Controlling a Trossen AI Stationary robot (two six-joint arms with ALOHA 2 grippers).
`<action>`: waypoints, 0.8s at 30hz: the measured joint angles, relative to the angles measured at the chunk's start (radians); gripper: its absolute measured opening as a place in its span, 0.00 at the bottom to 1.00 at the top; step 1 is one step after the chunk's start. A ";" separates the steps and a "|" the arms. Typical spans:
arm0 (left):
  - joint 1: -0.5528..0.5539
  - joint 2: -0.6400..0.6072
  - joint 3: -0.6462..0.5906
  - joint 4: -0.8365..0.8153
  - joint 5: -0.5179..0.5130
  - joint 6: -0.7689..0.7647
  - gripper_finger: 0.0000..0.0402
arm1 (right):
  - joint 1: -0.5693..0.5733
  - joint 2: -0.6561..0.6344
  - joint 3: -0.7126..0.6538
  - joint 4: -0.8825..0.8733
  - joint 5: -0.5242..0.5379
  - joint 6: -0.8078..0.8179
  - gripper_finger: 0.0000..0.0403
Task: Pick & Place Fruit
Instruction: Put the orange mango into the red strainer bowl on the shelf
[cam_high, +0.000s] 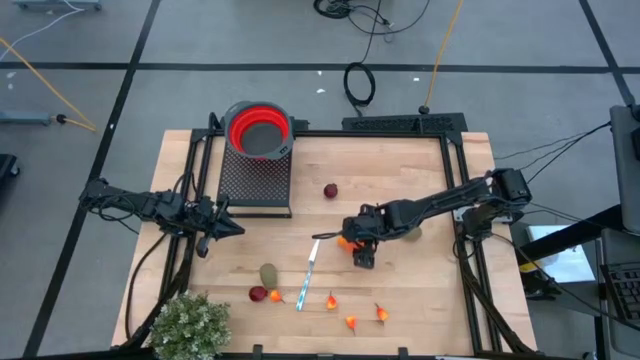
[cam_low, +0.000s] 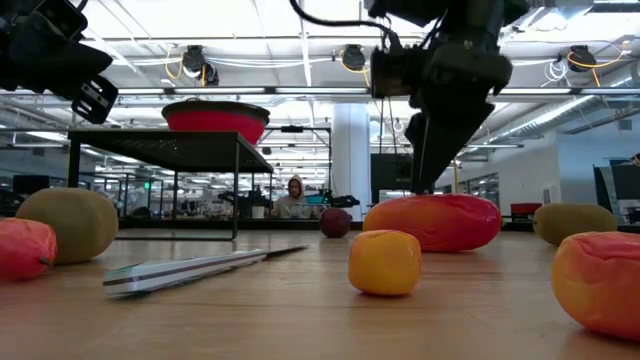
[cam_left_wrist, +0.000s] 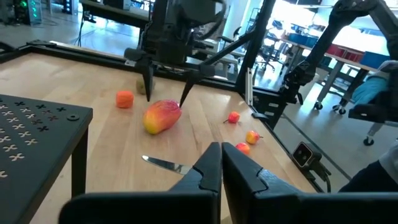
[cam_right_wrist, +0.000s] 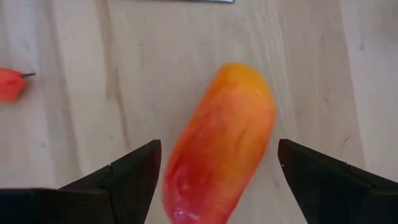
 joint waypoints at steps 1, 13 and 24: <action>0.000 0.000 0.000 0.000 0.000 -0.001 0.01 | -0.003 0.000 -0.009 0.008 0.000 0.000 0.79; 0.000 0.000 0.000 0.000 0.000 -0.004 0.03 | -0.015 0.000 -0.123 0.168 -0.054 0.045 0.79; 0.000 0.000 0.000 0.000 0.000 -0.005 0.03 | -0.015 0.000 -0.158 0.210 -0.051 0.044 0.78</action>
